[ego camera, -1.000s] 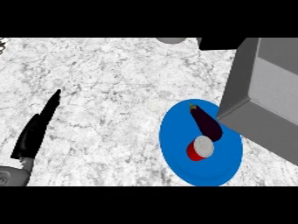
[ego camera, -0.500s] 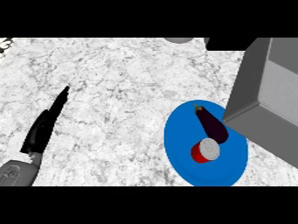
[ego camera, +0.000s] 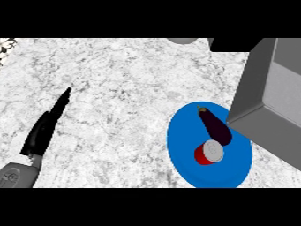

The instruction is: Pick the can from the plate and place it in the cardboard box

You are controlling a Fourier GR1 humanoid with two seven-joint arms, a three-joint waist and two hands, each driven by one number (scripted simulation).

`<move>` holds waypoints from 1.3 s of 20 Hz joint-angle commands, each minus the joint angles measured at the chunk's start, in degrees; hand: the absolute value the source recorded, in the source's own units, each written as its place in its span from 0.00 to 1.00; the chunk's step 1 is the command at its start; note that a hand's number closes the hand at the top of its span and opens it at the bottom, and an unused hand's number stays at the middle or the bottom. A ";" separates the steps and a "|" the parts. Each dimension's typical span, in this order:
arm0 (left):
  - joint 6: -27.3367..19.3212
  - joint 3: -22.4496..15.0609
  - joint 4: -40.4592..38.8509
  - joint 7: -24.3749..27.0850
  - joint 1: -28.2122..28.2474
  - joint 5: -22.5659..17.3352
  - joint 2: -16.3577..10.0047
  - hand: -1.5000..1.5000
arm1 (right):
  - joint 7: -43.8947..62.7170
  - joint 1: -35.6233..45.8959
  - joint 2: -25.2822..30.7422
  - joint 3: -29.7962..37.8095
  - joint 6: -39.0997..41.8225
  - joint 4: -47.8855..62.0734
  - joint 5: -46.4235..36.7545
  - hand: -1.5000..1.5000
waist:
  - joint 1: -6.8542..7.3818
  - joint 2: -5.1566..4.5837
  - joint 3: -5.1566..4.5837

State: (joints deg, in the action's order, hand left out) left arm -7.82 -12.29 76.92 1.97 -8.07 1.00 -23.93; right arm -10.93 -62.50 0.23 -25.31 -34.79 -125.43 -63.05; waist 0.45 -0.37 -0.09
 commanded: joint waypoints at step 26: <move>3.43 7.10 -4.69 1.23 -2.96 7.23 6.03 0.50 | 37.48 40.33 -0.22 -2.93 12.98 16.28 -18.39 0.00 | -0.60 0.33 0.08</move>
State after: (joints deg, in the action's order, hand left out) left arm -4.76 -6.68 74.71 2.61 -8.59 7.23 -18.43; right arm 20.61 -28.08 0.16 -27.94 -25.60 -110.37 -80.01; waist -0.10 0.00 0.00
